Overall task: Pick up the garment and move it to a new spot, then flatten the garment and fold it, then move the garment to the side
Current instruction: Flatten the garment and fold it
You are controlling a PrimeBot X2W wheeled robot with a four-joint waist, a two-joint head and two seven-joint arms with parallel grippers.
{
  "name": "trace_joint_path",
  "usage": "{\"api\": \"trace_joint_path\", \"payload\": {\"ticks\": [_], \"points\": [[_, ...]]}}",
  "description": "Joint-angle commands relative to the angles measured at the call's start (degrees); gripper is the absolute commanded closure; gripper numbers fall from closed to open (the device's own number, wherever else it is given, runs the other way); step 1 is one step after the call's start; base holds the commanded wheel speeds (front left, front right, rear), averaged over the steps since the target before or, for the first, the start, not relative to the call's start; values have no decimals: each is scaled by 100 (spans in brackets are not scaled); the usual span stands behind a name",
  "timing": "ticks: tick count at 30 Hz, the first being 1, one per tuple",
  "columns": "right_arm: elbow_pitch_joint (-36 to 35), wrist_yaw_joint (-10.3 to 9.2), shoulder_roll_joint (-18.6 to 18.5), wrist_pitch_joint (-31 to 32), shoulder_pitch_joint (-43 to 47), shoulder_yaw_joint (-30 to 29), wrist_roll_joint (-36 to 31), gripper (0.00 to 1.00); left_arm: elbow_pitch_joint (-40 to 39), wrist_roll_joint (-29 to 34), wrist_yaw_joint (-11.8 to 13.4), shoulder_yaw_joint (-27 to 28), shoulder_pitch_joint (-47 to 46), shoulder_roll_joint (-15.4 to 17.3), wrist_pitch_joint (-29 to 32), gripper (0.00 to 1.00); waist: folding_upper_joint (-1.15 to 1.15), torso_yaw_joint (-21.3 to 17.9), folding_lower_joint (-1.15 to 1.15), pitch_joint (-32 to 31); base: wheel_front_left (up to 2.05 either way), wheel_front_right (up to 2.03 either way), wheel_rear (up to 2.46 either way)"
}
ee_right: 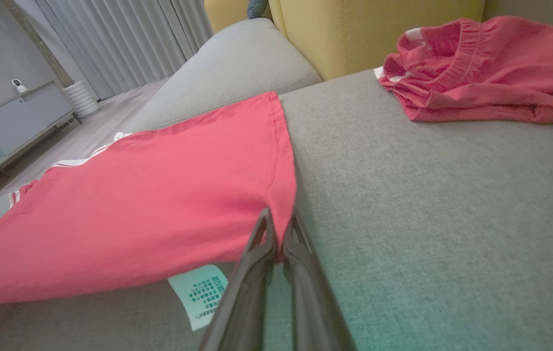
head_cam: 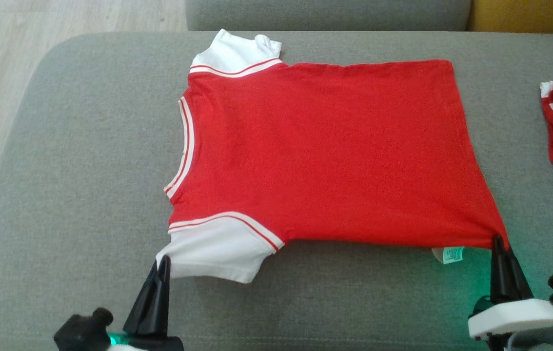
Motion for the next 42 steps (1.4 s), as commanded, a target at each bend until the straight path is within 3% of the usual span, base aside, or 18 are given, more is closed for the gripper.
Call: {"api": "trace_joint_path", "payload": {"ticks": [1,9,19,30,39,40,41,42], "points": [[-220,37,-36,25,-95,124,64,100,-164,-21,18,183,-141,-17,10,100,0,-21,1,14,0,0,0],[99,37,-36,139,-328,293,134,100,168,-98,-51,-3,-515,-33,80,100,0,-17,1,109,0,0,0],[192,37,-36,98,-920,402,355,100,506,-307,-93,30,-1682,-90,26,100,0,-63,1,484,0,0,0],[760,37,-36,118,-2003,382,318,100,1794,-256,-90,298,-3237,-60,-31,100,0,-208,1,1070,0,0,0],[1374,37,-36,-63,-2590,459,284,100,2476,-69,-143,456,-4000,-72,-47,100,0,-238,1,1277,0,0,0],[1419,37,-36,-84,-2633,492,296,98,2512,-49,-151,469,-4034,-77,-47,100,0,-242,1,1281,0,0,0],[1454,37,-36,-109,-2671,521,314,73,2543,-31,-158,483,-4058,-84,-47,100,0,-246,1,1281,0,0,0],[1480,37,-36,-136,-2705,551,335,23,2568,-19,-164,501,-4074,-90,-48,100,0,-249,1,1277,0,0,0]]}}
